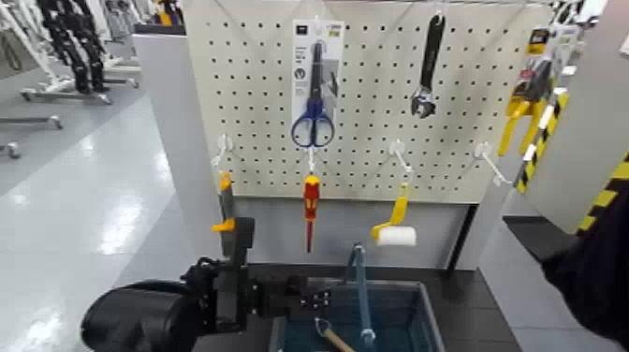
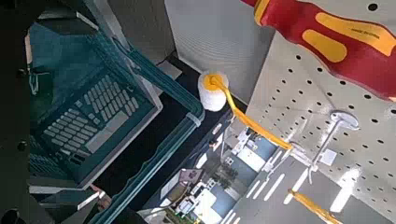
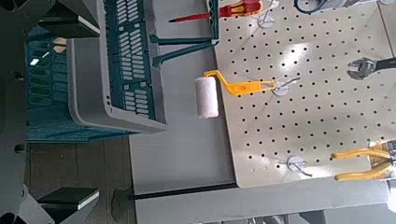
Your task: Put the red glue tube into the crate.
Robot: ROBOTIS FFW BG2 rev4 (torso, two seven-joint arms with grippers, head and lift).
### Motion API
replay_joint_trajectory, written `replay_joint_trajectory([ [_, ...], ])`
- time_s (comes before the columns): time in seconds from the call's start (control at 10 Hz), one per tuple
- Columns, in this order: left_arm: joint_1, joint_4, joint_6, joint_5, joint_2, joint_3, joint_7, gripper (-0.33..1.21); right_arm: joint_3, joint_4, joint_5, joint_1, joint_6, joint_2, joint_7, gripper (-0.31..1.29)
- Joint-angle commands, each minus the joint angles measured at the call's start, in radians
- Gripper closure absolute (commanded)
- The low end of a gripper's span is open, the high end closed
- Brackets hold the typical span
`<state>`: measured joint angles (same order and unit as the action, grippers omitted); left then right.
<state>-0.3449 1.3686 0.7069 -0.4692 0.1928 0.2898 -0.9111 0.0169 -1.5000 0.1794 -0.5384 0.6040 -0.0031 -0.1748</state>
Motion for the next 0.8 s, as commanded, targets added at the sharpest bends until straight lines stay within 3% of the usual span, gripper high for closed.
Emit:
replay_joint_trajectory([
  [0.1,0.018,0.053,-0.02,0.049,0.0,-0.014,0.017,-0.2,0.0,0.001,0.0,-0.003,0.003,0.13,0.0,0.1],
  [0.4,0.146,0.322,-0.041,0.288,0.0,-0.095,0.117,-0.12,-0.002,0.0,0.0,-0.005,0.008,0.133,0.001,0.11],
  [0.6,0.325,0.451,-0.182,0.347,0.008,-0.164,0.311,0.02,-0.003,0.001,0.0,-0.006,0.013,0.133,0.006,0.11],
  [0.8,0.486,0.544,-0.273,0.492,0.02,-0.225,0.383,0.05,-0.005,0.001,0.0,-0.009,0.02,0.133,0.012,0.11],
])
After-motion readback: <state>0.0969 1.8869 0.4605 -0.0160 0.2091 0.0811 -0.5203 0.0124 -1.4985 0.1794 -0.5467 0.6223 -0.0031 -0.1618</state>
